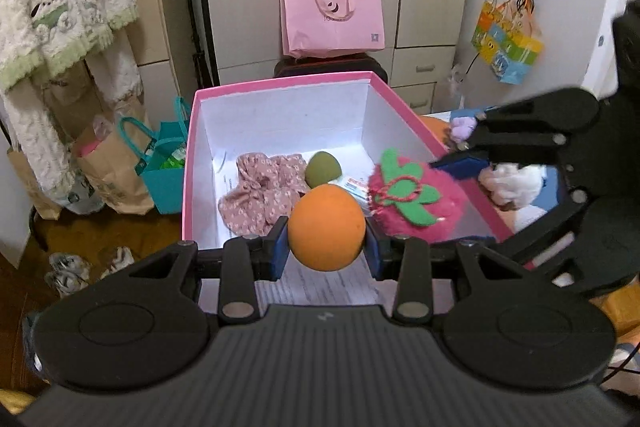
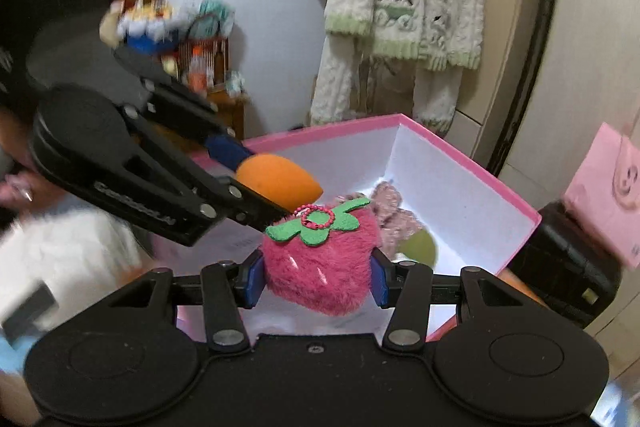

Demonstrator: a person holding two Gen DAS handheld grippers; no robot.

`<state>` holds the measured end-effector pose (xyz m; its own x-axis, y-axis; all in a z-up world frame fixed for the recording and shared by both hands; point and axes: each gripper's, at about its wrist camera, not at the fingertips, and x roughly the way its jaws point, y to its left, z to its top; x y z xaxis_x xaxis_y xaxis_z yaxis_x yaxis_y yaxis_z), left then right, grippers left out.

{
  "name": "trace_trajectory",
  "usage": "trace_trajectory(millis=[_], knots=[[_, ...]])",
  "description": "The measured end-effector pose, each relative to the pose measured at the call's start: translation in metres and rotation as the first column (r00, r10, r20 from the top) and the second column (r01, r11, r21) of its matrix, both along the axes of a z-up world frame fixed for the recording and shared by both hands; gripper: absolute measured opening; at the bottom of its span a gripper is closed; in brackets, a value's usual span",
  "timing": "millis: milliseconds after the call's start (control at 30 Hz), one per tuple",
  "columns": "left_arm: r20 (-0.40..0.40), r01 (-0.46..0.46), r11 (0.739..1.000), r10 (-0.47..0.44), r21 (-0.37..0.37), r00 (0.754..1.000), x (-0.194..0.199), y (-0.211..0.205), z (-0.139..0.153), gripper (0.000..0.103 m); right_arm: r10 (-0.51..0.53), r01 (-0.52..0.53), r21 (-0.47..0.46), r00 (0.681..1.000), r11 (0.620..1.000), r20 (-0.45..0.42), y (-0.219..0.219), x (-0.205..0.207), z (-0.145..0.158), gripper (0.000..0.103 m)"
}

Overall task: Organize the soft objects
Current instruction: 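Carry the orange ball and strawberry plush over the pink box with both tools, then open both tools to drop the ball and strawberry plush into the box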

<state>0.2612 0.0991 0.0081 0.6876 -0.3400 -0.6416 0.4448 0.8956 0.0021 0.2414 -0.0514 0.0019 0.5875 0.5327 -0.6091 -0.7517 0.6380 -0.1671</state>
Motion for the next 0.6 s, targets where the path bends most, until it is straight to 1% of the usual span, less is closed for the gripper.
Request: trace_trajectory(millis=[33,100,133,233,300,400,467,533,600], knots=[[0.01,-0.002,1.0,0.002,0.024,1.0,0.004,-0.004,-0.001,0.037,0.006,-0.006,-0.025,1.0,1.0,0.006,0.0,0.005,-0.002,0.055],[0.006,0.002,0.998,-0.002,0.058,1.0,0.011,-0.01,-0.003,0.037,0.004,-0.006,-0.03,0.999,1.0,-0.042,-0.003,0.022,-0.006,0.055],[-0.008,0.003,0.998,-0.003,0.062,1.0,0.014,-0.01,-0.003,0.037,0.005,-0.007,-0.029,0.998,1.0,-0.065,-0.004,0.029,-0.008,0.055],[-0.039,-0.005,0.997,0.008,0.072,0.999,0.026,-0.011,-0.007,0.038,0.015,-0.018,-0.044,0.996,0.999,-0.085,-0.002,0.041,-0.014,0.055],[-0.071,-0.021,0.998,0.026,0.064,0.997,0.033,-0.008,-0.012,0.038,0.038,-0.044,-0.056,0.994,0.997,-0.099,0.004,0.047,-0.018,0.055],[-0.12,-0.041,0.999,0.044,0.027,0.992,0.042,-0.002,-0.016,0.038,0.064,-0.073,-0.102,0.994,0.992,-0.091,0.015,0.051,-0.024,0.055],[-0.104,-0.064,0.998,0.066,0.024,0.992,0.043,-0.001,-0.017,0.038,0.063,-0.076,-0.136,0.993,0.988,-0.097,0.022,0.055,-0.027,0.055],[-0.074,-0.071,0.996,0.075,0.048,0.994,0.04,-0.003,-0.017,0.038,0.073,-0.089,-0.169,0.992,0.982,-0.099,0.029,0.058,-0.027,0.056],[-0.075,-0.075,0.996,0.078,0.041,0.994,0.04,-0.003,-0.017,0.039,0.079,-0.097,-0.201,0.992,0.975,-0.096,0.033,0.059,-0.029,0.059]])
